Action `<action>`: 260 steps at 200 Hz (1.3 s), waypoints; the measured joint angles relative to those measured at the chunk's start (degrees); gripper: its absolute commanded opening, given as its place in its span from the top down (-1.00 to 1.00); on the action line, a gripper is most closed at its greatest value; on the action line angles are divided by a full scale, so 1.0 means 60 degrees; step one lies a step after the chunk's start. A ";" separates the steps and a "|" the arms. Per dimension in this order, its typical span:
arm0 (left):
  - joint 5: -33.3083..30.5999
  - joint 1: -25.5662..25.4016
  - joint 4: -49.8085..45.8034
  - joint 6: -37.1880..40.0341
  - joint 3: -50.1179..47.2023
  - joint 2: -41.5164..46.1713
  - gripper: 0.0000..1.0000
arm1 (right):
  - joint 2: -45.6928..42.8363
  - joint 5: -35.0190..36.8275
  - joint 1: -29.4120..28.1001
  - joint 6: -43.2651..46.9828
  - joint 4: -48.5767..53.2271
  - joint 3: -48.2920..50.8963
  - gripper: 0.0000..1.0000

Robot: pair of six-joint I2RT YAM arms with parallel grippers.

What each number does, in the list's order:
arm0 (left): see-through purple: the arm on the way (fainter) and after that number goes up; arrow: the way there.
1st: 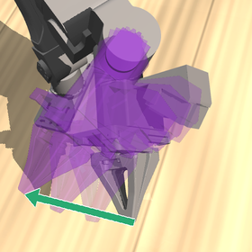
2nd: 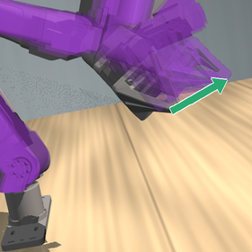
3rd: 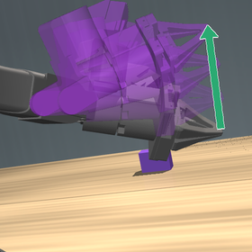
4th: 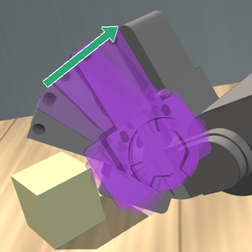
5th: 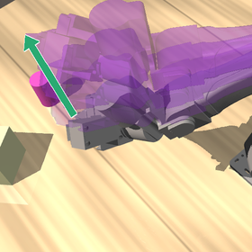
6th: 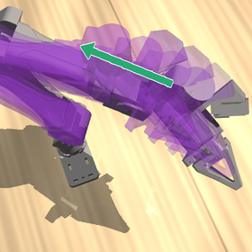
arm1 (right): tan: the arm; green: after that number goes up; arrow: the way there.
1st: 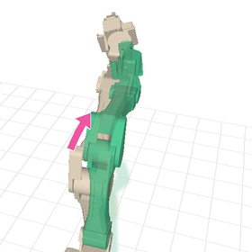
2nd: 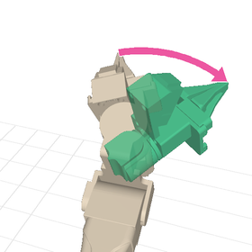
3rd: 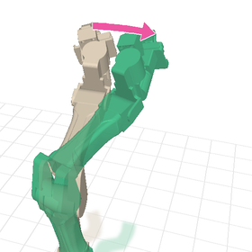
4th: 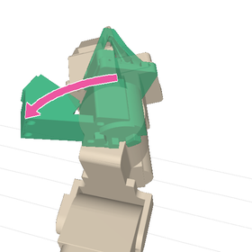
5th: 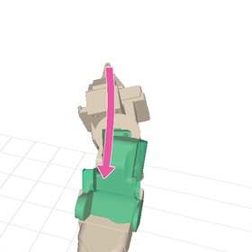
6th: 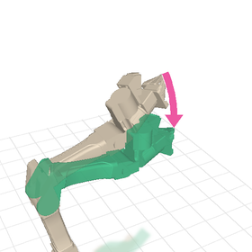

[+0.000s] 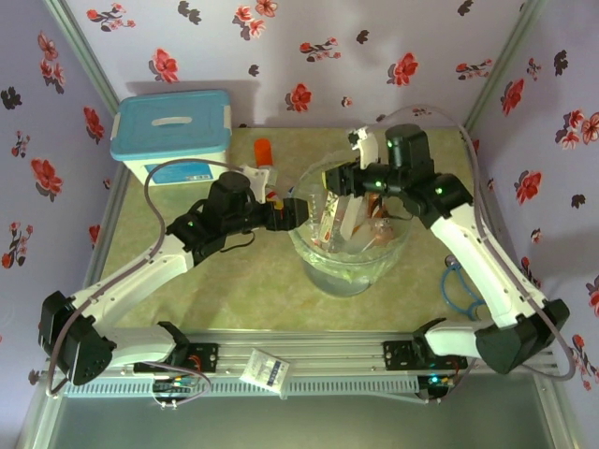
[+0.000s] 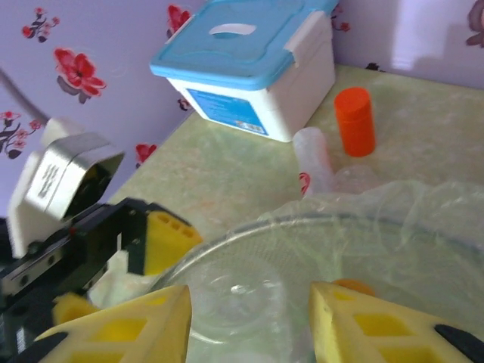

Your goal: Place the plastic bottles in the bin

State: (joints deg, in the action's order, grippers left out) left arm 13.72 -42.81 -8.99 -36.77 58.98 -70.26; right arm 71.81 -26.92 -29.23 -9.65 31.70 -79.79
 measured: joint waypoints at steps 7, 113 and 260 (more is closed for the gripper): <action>-0.0004 0.0000 0.0055 -0.0007 -0.0004 -0.0015 -0.99 | -0.0284 -0.0004 -0.0073 -0.0120 -0.0040 0.0364 0.14; -0.0040 0.0000 0.0514 -0.0178 -0.0146 -0.0219 -0.99 | -0.1042 0.0055 -0.0193 -0.0754 -0.1311 0.2350 0.18; -0.0193 0.0000 0.0568 -0.0204 -0.0153 -0.0211 -0.99 | -0.0648 0.0823 -0.0561 0.0124 0.0776 0.0346 0.13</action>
State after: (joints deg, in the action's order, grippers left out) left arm 12.56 -42.81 -5.58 -38.00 58.06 -71.53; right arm 67.92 -21.98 -32.60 -8.91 36.36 -77.71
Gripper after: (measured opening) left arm 0.995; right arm 0.443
